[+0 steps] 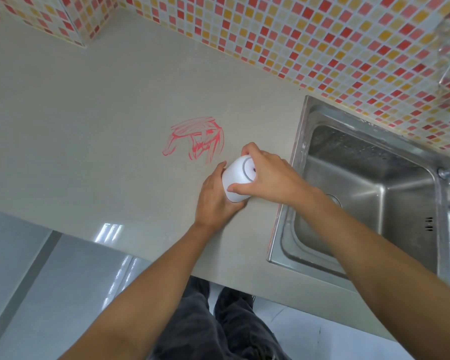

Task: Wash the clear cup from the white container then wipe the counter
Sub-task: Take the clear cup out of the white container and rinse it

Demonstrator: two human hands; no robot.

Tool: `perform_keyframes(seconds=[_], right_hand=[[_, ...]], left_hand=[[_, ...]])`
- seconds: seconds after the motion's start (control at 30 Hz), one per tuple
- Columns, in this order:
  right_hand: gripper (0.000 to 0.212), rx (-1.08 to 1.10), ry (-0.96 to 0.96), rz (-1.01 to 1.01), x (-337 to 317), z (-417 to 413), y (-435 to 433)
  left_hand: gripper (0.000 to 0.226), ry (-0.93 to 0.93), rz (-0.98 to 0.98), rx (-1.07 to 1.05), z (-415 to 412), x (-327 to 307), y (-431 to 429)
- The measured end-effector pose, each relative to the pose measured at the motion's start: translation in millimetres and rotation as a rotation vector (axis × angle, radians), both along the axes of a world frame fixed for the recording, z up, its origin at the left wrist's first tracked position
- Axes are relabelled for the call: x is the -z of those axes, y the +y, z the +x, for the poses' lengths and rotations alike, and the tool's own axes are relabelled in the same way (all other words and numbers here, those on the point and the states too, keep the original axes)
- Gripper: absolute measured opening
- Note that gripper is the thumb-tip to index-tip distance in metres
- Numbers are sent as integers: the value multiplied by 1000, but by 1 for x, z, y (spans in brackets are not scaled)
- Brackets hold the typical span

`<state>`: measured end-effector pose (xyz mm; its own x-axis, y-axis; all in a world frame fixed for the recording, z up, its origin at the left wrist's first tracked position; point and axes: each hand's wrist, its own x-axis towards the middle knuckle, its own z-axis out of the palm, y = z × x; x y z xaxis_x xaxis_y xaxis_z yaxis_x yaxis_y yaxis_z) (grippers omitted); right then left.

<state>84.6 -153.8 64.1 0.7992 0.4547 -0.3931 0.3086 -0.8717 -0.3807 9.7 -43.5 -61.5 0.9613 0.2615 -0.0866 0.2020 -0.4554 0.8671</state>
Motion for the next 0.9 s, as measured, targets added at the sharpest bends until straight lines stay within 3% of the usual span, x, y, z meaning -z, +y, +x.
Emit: perform_keyframes(seconds=[0.23,0.57,0.77,0.9], right_hand=[[69,-152,55,-29,-9,6,1],[76,-562,13,-215,-31,20,17],[76,-583,-199,-302,-48,23,7],[83,-399,-134,-203,-52,22,-14]], left_hand=[[103,30,13,-2,-1,-2,-1],[99,14,-99,-21,-4,-11,3],[96,34,-68,-17,-3,-8,1],[77,-41,-26,10,-2,-8,2]])
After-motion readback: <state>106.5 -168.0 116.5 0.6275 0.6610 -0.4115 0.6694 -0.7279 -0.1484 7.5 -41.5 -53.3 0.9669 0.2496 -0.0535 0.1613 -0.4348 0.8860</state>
